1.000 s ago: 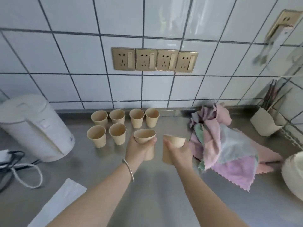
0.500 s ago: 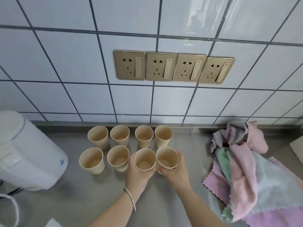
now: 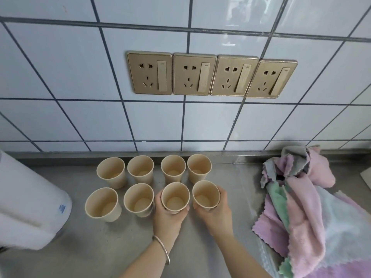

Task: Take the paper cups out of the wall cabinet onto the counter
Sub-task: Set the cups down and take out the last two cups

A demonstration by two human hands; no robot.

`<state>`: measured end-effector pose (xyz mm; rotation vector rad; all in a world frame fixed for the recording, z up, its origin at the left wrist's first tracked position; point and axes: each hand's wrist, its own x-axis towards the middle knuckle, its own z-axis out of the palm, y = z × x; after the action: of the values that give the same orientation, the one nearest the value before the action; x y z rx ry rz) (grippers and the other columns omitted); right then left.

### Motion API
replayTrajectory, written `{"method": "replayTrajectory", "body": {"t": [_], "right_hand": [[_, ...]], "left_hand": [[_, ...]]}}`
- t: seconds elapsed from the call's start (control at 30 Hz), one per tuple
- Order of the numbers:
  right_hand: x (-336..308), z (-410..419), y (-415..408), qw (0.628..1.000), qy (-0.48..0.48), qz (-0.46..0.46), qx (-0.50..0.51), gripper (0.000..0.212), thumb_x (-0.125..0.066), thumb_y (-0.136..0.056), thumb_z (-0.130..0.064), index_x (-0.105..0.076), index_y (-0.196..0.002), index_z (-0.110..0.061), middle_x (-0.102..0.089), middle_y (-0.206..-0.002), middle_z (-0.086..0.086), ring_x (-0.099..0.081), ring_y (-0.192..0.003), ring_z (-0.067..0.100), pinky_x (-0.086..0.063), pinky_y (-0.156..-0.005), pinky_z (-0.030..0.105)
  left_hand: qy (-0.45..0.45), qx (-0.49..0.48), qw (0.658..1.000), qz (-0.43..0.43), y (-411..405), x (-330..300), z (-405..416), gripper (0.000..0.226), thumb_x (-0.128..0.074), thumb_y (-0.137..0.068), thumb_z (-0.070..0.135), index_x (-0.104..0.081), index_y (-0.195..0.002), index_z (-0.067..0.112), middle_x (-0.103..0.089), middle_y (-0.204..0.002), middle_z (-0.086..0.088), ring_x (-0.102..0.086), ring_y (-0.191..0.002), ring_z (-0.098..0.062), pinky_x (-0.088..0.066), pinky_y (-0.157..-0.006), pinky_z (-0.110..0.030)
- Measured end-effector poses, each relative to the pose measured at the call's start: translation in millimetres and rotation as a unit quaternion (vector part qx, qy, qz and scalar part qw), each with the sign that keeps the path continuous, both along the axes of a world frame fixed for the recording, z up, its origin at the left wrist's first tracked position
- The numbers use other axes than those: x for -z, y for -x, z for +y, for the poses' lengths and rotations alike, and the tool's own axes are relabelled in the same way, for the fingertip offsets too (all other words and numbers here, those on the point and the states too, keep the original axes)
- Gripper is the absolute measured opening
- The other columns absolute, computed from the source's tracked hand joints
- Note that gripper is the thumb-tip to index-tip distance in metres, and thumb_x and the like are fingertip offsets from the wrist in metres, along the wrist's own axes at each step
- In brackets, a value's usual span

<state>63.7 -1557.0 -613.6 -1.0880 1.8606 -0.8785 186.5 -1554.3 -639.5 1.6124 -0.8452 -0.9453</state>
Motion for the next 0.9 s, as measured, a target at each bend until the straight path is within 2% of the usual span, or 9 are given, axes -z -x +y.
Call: {"method": "replayTrajectory", "body": {"t": [0.13,0.3,0.33,0.4,0.47,0.57,0.63,0.73,0.9], "right_hand": [[9,3,0,1.000,-0.009,0.021,-0.001,0.070,-0.076,-0.069,-0.029,-0.040,-0.129,-0.030,-0.060,-0.116,-0.007,-0.060,-0.110,0.023,-0.046,-0.082,0.030],[7,24,8,0.995,-0.054,0.083,-0.004,0.065,-0.060,-0.083,-0.016,-0.032,-0.142,-0.011,-0.047,-0.136,0.009,-0.048,-0.125,0.024,-0.042,-0.097,0.032],[3,28,10,0.994,-0.057,0.088,0.004,0.063,-0.058,-0.083,-0.014,-0.032,-0.141,-0.011,-0.048,-0.135,0.009,-0.049,-0.124,0.024,-0.042,-0.096,0.032],[-7,36,14,0.994,-0.059,0.088,0.015,0.062,-0.056,-0.082,-0.010,-0.033,-0.140,-0.011,-0.049,-0.130,0.008,-0.051,-0.119,0.025,-0.043,-0.092,0.033],[-19,44,16,0.995,-0.054,0.083,0.025,0.061,-0.054,-0.082,-0.010,-0.032,-0.140,-0.011,-0.050,-0.127,0.007,-0.053,-0.114,0.026,-0.043,-0.087,0.032],[-36,56,24,0.995,-0.052,0.072,0.045,0.060,-0.053,-0.084,-0.014,-0.032,-0.140,-0.012,-0.050,-0.126,0.007,-0.053,-0.112,0.026,-0.042,-0.087,0.031],[-48,65,29,0.994,-0.063,0.056,0.064,0.059,-0.051,-0.085,-0.015,-0.033,-0.140,-0.012,-0.054,-0.122,0.008,-0.054,-0.111,0.027,-0.042,-0.087,0.033],[-70,85,40,0.993,-0.078,0.034,0.087,0.057,-0.050,-0.085,-0.016,-0.033,-0.140,-0.011,-0.057,-0.109,0.006,-0.057,-0.108,0.028,-0.042,-0.083,0.032],[-106,130,67,0.983,-0.085,0.025,0.161,0.052,-0.051,-0.089,-0.025,-0.038,-0.138,-0.015,-0.057,-0.125,0.008,-0.055,-0.092,0.023,-0.046,-0.077,0.031]], "left_hand": [[-0.025,-0.002,0.999,0.023,1,13,3,0.075,-0.079,-0.042,0.029,-0.048,-0.111,0.036,-0.064,-0.117,-0.006,-0.062,-0.108,-0.025,-0.049,-0.096,-0.043],[-0.109,-0.005,0.993,0.049,6,0,16,0.081,-0.081,-0.055,-0.005,-0.045,-0.128,0.001,-0.051,-0.132,-0.016,-0.055,-0.112,-0.025,-0.044,-0.099,-0.037],[-0.136,-0.010,0.990,0.046,7,-5,19,0.073,-0.080,-0.059,-0.004,-0.047,-0.125,-0.001,-0.051,-0.128,-0.018,-0.055,-0.112,-0.030,-0.045,-0.099,-0.041],[-0.201,-0.015,0.978,0.046,11,-20,26,0.038,-0.077,-0.064,0.007,-0.057,-0.096,0.002,-0.057,-0.105,-0.021,-0.058,-0.097,-0.037,-0.050,-0.087,-0.047],[-0.254,-0.010,0.965,0.072,17,-27,32,0.021,-0.069,-0.059,0.022,-0.053,-0.071,0.014,-0.060,-0.090,-0.025,-0.059,-0.085,-0.040,-0.050,-0.074,-0.041],[-0.257,0.035,0.961,0.101,32,-56,40,0.017,-0.064,-0.063,0.023,-0.052,-0.071,0.015,-0.058,-0.087,-0.013,-0.057,-0.087,-0.030,-0.046,-0.081,-0.035],[-0.249,0.086,0.958,0.114,46,-85,47,0.021,-0.059,-0.081,0.010,-0.048,-0.064,0.015,-0.053,-0.073,-0.010,-0.052,-0.073,-0.025,-0.041,-0.069,-0.030],[-0.254,0.173,0.943,0.125,69,-117,55,0.029,-0.048,-0.087,0.003,-0.045,-0.061,0.014,-0.044,-0.063,-0.004,-0.041,-0.056,-0.015,-0.030,-0.054,-0.023],[-0.235,0.314,0.915,0.097,110,-149,80,0.027,-0.049,-0.087,0.007,-0.052,-0.064,0.019,-0.053,-0.070,-0.002,-0.049,-0.064,-0.011,-0.040,-0.059,-0.024]]}}
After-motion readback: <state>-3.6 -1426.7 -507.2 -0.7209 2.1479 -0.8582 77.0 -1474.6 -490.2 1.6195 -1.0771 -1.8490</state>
